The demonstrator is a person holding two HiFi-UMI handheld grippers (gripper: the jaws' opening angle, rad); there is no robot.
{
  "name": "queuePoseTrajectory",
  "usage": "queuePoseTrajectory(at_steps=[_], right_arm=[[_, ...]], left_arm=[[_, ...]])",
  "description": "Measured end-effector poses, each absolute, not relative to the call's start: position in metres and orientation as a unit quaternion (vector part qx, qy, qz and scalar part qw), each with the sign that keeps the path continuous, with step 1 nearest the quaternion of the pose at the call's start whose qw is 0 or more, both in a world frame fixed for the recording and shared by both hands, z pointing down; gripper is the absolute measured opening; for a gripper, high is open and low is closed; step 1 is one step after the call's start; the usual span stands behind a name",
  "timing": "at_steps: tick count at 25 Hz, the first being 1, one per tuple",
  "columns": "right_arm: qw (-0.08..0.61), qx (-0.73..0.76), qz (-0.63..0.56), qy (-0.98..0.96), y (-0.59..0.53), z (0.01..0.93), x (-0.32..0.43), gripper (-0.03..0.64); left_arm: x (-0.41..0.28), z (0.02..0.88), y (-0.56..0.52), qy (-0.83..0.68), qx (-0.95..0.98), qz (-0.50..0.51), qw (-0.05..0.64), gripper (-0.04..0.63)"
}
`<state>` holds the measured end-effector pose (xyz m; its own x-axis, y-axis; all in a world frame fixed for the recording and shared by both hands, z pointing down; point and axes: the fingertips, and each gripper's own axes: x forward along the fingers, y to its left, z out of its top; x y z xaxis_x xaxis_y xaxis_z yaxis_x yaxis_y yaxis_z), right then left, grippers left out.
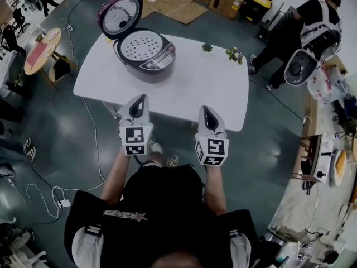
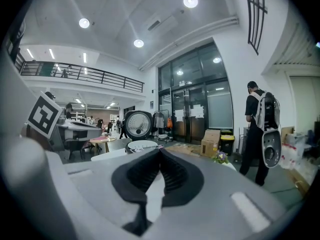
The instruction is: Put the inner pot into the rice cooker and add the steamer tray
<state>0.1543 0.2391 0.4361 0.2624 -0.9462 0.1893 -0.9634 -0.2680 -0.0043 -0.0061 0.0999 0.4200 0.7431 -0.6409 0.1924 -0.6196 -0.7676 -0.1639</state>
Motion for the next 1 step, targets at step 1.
queuePoseTrajectory(at_steps=[1], right_arm=[[0.055, 0.792, 0.077, -0.603, 0.239, 0.436, 0.1542, 0.006]], left_arm=[[-0.006, 0.42, 0.0997, 0.338, -0.933, -0.12, 0.045, 0.011]])
